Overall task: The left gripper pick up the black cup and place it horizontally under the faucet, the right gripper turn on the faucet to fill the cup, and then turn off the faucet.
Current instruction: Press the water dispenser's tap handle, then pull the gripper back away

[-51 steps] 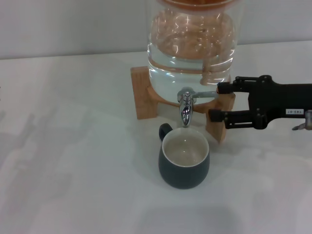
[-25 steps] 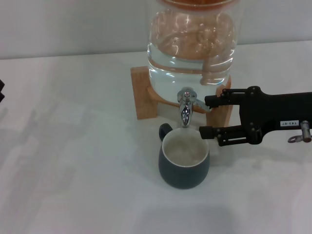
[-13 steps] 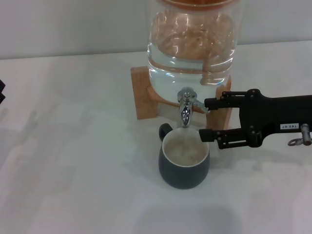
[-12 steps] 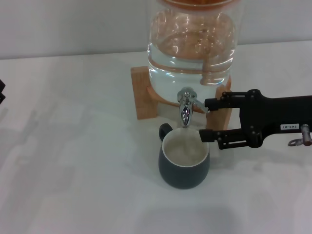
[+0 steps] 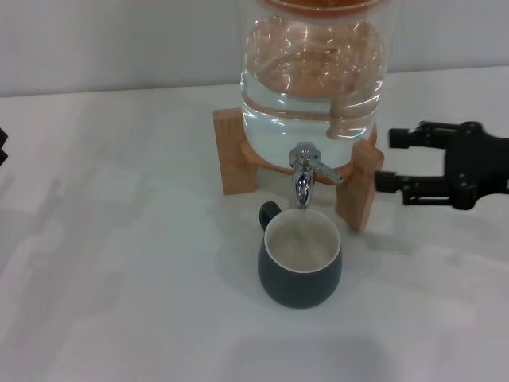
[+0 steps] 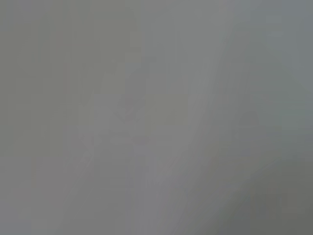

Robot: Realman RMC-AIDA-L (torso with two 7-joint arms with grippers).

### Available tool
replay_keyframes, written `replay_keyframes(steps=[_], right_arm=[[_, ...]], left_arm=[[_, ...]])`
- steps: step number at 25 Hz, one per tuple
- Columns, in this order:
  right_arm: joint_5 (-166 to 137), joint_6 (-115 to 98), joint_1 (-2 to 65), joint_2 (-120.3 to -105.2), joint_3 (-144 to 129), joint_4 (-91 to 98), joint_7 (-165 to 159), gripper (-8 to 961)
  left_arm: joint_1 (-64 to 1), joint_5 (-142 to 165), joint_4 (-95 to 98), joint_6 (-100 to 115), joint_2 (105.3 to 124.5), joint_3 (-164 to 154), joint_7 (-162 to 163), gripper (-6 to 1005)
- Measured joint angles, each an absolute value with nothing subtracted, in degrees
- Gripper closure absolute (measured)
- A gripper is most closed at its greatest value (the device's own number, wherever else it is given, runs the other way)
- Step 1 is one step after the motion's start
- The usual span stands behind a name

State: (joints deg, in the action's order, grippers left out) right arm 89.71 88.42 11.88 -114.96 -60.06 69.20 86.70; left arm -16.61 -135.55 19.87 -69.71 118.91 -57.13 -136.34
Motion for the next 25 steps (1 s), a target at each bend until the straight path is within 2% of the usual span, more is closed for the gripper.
replay_keyframes(steps=[16,25], right_arm=[[96.0,79.3,5.2,-115.05,-69.7,74.0,86.7,186],[97.2,68.2,-1.3,-115.05,-80.5,82.0,86.8,186]], left_arm=[[-16.7,-137.9,20.4,-70.0,119.1,-57.0,-138.4,153],[-16.5,-138.1,20.4,-70.1,119.0,-57.0,-139.1,153]])
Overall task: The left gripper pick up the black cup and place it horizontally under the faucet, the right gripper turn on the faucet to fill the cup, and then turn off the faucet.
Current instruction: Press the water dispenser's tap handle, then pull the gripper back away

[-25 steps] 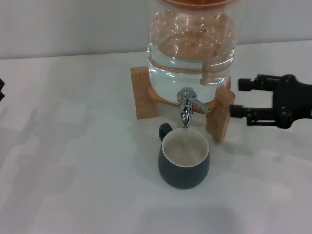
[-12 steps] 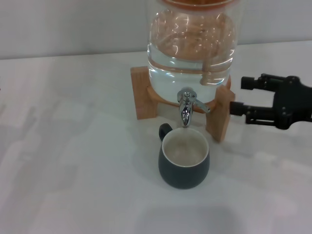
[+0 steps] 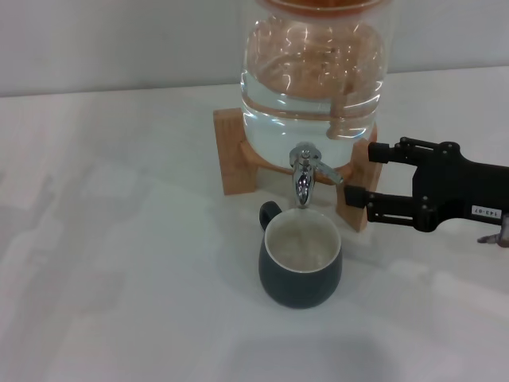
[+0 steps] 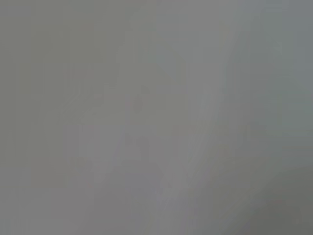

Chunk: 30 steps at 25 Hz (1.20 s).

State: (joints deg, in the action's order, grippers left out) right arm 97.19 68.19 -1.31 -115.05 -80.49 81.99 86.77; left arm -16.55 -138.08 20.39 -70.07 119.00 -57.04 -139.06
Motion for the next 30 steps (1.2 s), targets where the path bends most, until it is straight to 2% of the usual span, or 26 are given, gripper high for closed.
replay_keyframes(steps=[14,30], right_arm=[[96.6,59.6,-5.1,-115.53,-87.4,87.2,86.3,186],[96.2,54.2,-3.9,-115.31,-89.2,86.8,86.1,186]], left_arm=[[-15.9,-138.0,20.4,-70.6,119.0,-57.0,-139.0,154],[-16.3,-138.1,20.4,-70.3,118.93,-57.0,-139.0,153]])
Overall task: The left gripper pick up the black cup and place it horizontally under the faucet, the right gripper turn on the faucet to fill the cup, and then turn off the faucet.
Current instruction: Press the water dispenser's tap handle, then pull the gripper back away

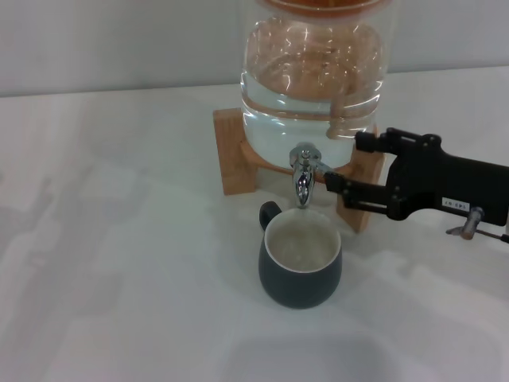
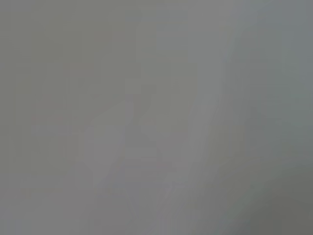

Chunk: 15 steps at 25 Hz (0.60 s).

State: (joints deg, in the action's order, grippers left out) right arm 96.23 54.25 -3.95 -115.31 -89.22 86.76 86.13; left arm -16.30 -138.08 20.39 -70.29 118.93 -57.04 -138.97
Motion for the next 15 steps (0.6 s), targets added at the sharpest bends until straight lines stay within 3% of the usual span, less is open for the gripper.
replay_keyframes(steps=[15], right_arm=[[96.6,54.2,0.1,-115.13,-83.9,81.1,86.7,186]], left_arm=[[-16.4,-138.1,20.4,-70.0,118.91,-57.0,-138.9,154]])
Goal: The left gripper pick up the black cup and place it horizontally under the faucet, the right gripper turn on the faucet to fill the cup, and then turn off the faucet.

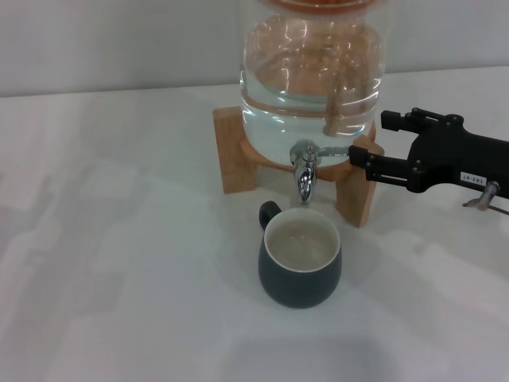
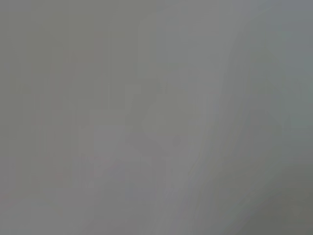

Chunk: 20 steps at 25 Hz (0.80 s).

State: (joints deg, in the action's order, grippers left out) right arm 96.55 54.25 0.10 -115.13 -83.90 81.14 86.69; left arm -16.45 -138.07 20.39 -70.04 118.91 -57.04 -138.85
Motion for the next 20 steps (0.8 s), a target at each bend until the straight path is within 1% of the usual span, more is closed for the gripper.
replay_keyframes(steps=[5,14,20], right_arm=[[96.6,56.1,0.7,-115.07,-83.0,80.8,86.7,186],[101.2,70.6,0.2,-115.15,-73.1,79.4,87.6,186],[106.5,84.0,1.0,-115.13,-60.6,68.4,96.8,186]], left_arm=[[-16.4,-138.1,20.4,-70.0,118.91,-57.0,-138.8,153],[-16.5,-138.1,20.4,-69.4,118.92,-57.0,-139.2,154],[-16.6,-138.6,20.4,-69.2,118.93,-56.0,-141.0,154]])
